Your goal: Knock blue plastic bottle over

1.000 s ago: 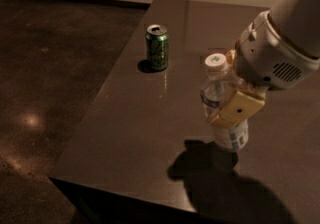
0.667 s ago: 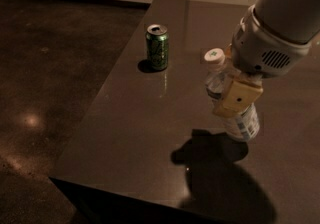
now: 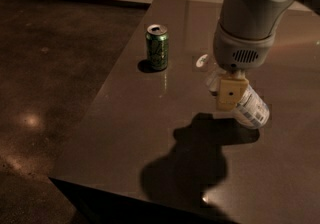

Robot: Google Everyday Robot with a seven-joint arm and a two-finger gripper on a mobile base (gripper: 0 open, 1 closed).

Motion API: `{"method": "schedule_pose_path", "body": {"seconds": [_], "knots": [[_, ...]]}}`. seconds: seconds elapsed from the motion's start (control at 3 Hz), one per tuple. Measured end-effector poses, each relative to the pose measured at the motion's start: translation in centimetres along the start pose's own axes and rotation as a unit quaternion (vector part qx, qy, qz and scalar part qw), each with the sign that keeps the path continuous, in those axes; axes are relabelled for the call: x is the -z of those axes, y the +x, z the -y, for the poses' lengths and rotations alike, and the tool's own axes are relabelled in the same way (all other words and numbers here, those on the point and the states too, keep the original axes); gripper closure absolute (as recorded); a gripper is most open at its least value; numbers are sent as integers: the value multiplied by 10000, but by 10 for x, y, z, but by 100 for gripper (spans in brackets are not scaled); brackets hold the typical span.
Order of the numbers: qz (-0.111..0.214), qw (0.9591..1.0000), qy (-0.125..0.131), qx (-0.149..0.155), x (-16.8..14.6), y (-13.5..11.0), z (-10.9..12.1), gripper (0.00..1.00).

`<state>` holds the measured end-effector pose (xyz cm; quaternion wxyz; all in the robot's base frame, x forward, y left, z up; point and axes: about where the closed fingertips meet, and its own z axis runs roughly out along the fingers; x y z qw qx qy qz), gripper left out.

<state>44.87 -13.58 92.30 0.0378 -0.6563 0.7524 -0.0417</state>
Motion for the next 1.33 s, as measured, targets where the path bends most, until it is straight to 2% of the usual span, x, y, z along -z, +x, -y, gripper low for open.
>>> {"method": "schedule_pose_path", "body": {"seconds": [0.33,0.67,1.0,1.33], "knots": [[-708,9968,25,366,-17,-4,10,47],[-1039,9927,-36,607,-32,-8,16,23],[-1010,9919,160,760,-46,-19,31,0],[-962,9922,223,763,-46,-22,34,0]]}}
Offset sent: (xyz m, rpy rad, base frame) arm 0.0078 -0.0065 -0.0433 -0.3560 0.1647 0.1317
